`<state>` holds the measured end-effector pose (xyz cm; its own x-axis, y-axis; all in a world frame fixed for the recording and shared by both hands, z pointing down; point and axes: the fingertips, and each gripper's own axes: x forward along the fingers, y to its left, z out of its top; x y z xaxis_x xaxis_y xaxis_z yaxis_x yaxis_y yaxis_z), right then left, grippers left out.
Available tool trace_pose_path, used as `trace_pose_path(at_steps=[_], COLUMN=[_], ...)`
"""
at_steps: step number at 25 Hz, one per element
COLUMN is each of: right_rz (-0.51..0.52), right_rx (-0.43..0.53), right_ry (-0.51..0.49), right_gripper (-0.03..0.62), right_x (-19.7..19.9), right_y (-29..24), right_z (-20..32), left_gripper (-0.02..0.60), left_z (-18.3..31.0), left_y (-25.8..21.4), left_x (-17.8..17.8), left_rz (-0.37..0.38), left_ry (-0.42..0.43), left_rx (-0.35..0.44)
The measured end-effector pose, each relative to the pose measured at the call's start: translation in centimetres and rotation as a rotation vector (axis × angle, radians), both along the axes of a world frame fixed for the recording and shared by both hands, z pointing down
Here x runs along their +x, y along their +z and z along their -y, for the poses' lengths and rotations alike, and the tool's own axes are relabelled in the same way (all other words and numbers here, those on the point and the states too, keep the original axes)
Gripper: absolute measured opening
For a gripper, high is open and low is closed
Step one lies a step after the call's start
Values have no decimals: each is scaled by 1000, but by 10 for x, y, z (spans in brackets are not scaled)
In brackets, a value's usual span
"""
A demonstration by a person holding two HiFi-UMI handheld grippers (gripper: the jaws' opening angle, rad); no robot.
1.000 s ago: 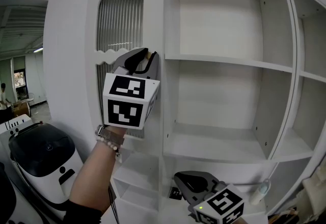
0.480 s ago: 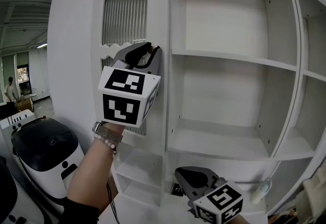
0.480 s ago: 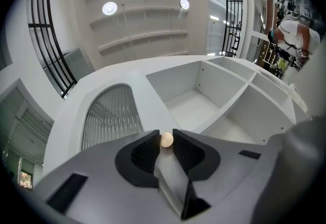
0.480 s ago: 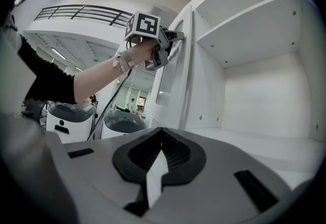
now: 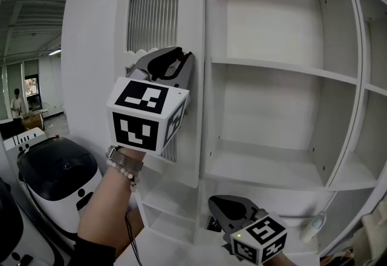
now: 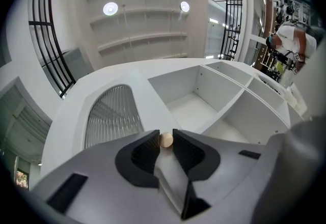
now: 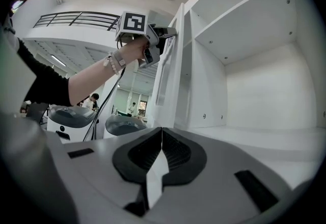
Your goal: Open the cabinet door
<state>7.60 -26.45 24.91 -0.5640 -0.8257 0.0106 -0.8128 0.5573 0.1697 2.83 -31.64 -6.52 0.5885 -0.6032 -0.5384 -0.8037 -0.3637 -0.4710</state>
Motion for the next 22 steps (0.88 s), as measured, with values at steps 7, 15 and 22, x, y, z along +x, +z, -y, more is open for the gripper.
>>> trace_pose_path(at_steps=[7, 15, 22], right_rz=[26, 11, 19], right_rx=[-30, -13, -37], right_ry=[-25, -16, -31], right_gripper=[5, 54, 87], right_x=[-18, -23, -32], right_y=[1, 9, 15], right_z=[9, 33, 52], left_gripper=[81, 80, 80], left_z=[-7, -10, -10], left_y=[1, 1, 0], left_x=[-6, -9, -8], left_rz=[-3, 0, 7], left_ry=[7, 8, 8], left_rx=[6, 9, 6])
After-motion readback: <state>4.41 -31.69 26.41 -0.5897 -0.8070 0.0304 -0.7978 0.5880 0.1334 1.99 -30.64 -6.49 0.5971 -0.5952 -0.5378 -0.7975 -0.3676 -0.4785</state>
